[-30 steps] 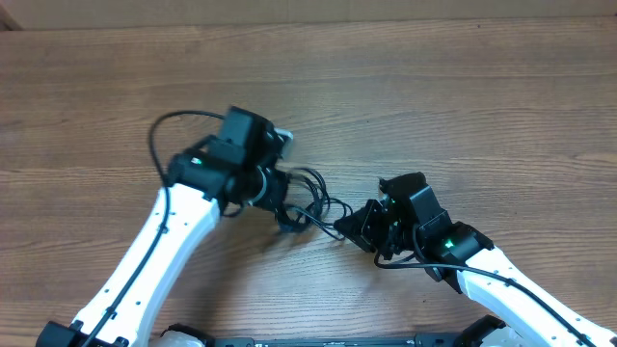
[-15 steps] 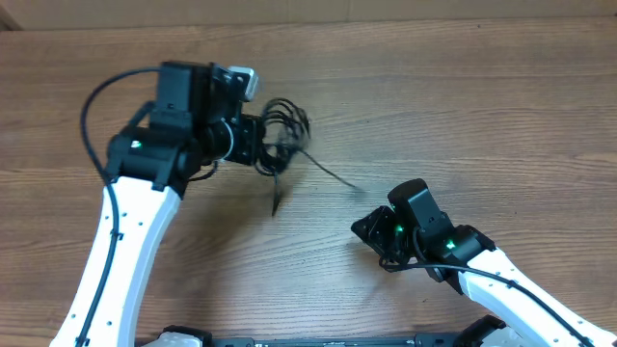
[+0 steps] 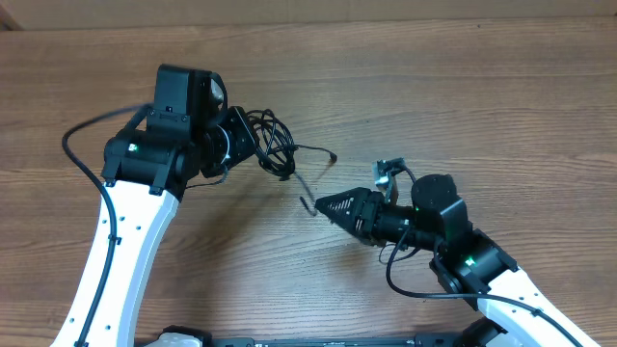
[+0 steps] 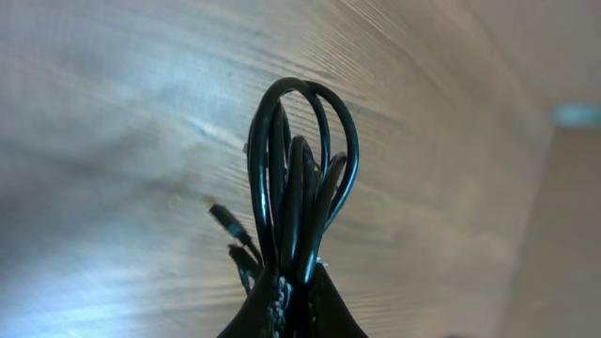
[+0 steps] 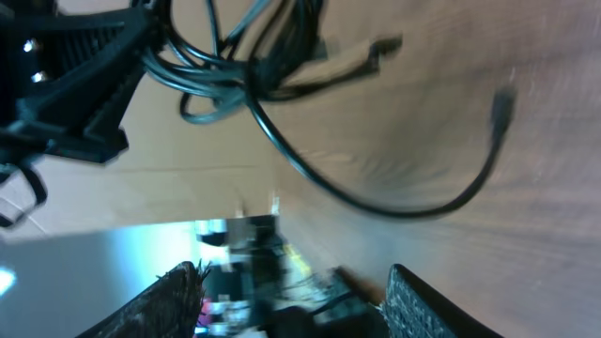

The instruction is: Untangle cables

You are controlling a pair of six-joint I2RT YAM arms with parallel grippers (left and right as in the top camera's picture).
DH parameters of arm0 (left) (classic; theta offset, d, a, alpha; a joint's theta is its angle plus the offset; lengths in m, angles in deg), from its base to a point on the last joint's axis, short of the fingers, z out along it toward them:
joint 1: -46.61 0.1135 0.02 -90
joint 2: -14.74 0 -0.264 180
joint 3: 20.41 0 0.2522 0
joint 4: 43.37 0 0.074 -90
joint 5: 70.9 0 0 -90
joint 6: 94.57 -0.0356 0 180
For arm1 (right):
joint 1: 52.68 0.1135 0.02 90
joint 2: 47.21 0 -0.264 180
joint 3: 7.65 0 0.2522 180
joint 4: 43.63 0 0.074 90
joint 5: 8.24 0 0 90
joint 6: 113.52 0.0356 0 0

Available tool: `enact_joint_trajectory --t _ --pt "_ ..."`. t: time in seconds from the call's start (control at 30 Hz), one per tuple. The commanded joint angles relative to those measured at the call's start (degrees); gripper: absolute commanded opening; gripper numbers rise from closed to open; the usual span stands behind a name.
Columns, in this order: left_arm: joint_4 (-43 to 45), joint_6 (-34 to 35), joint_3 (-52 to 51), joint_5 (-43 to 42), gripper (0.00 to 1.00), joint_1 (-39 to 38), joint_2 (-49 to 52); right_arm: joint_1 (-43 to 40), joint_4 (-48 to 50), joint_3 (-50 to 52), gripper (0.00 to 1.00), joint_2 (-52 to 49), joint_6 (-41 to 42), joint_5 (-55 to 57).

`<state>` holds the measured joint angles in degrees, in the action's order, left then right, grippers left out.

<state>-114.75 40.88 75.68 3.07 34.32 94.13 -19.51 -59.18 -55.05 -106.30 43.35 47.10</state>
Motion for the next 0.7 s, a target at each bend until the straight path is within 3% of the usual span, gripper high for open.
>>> enact_joint_trajectory --t 0.0,0.13,0.43,0.6,0.67 --pt "-1.9 22.43 0.66 2.12 0.04 -0.26 -0.94 2.64 1.36 -0.24 0.61 -0.17 15.89 4.81" --pt "-5.44 27.41 0.66 3.28 0.04 -0.31 -0.92 5.92 8.02 -0.24 0.6 -1.57 19.34 8.55" --pt "-6.73 26.51 0.66 6.1 0.04 -4.09 -0.92 10.12 16.79 -0.24 0.56 -8.37 26.62 17.92" --pt "-6.82 26.05 0.66 10.01 0.04 -8.76 -0.92 10.23 23.08 -0.24 0.43 -13.05 26.62 17.94" --pt "-6.82 25.97 0.66 10.99 0.04 -10.23 -0.92 10.21 23.17 -0.24 0.29 -13.73 26.6 17.94"
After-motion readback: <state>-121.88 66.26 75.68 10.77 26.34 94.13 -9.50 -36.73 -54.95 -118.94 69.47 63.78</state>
